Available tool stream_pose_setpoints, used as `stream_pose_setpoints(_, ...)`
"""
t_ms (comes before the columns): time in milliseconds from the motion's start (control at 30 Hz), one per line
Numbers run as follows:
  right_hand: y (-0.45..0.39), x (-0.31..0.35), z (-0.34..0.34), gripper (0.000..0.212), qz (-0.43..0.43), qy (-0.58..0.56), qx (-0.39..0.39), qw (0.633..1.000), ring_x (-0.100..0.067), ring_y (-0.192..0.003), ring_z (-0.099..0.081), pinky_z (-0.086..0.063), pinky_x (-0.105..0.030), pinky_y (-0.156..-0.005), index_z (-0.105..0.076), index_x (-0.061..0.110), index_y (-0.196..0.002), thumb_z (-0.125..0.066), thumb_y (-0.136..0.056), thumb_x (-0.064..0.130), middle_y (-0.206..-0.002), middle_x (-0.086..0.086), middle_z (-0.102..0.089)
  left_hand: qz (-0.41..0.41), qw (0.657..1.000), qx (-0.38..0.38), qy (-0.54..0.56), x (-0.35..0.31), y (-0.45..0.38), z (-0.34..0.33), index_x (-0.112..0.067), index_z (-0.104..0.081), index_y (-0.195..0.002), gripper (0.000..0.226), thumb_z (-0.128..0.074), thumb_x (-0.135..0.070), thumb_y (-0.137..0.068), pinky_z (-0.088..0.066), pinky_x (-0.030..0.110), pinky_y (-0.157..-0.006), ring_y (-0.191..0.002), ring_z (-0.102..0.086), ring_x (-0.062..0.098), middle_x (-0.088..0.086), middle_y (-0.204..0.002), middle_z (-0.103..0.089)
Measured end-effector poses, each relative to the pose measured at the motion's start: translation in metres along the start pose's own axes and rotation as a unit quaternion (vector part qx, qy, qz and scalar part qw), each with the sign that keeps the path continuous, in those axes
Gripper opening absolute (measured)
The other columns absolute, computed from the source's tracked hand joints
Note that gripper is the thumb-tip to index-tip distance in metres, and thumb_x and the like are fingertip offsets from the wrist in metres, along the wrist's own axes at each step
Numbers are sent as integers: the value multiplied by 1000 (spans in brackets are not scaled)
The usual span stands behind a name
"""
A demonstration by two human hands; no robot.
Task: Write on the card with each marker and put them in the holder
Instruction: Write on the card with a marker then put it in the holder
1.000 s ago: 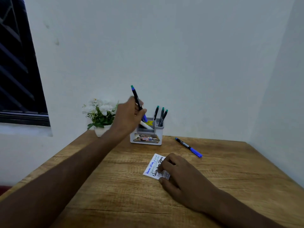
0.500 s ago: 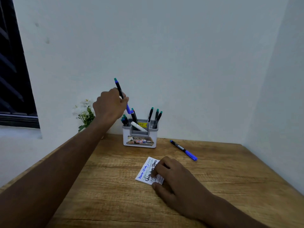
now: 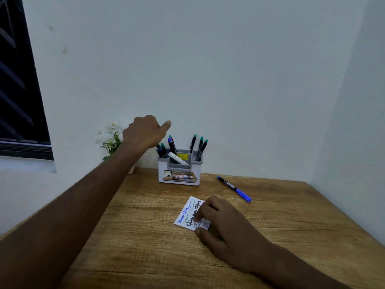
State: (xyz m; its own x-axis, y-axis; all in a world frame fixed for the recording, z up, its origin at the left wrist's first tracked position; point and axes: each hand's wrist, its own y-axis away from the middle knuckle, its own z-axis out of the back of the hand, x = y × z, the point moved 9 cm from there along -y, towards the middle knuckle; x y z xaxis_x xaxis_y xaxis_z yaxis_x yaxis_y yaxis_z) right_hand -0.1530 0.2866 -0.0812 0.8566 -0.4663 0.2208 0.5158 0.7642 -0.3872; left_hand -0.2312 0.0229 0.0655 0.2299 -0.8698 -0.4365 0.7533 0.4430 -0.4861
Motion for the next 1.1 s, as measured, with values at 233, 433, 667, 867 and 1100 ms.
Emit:
stream_pose_setpoints(233, 0, 0, 2, 31, -4, -17, 5, 1000, 7, -117, -46, -44, -14, -92, -60, 38, -130, -51, -104, 52, -126, 21, -48, -190, 967, -125, 118, -56, 47, 66, -27, -70, -101, 23, -58, -47, -100, -55, 34, -84, -92, -69, 7, -15, -95, -73)
stream_pose_setpoints(433, -6, -26, 36, 23, -32, 13, -122, 992, 1, -107, -53, -43, -18, -87, -68, 27, -119, -55, -102, 35, -116, 13, -58, -301, 935, 131, 134, -65, 162, -45, -33, -67, -108, 19, -76, -32, -92, -41, 8, -67, -88, -58, -13, -27, -92, -62)
stream_pose_setpoints(667, 3, -111, 44, 40, -177, 179, -45, 967, -22, -123, -57, -47, -36, -106, -60, 26, -145, -54, -106, 33, -139, 4, -66, -344, 907, 237, 48, -48, 189, -96, -43, -52, -135, 34, -56, -51, -102, -35, 8, -92, -113, -43, -10, -32, -127, -49)
stream_pose_setpoints(867, 4, -108, 54, 9, -228, 184, -44, 955, -18, -98, -61, -53, -36, -79, -66, 27, -107, -59, -102, 26, -104, 3, -72, -351, 904, 234, 75, -45, 191, -94, -46, -50, -135, 35, -60, -43, -102, -33, 5, -94, -118, -44, -13, -29, -137, -52)
stream_pose_setpoints(1100, 0, -83, 61, 35, -189, 60, -131, 971, -12, -93, -62, -47, -20, -77, -65, 20, -134, -65, -99, 14, -110, 2, -63, -307, 900, 235, 199, -46, 190, -91, -32, -59, -132, 38, -70, -24, -97, -59, 25, -92, -117, -62, -1, -20, -130, -61)
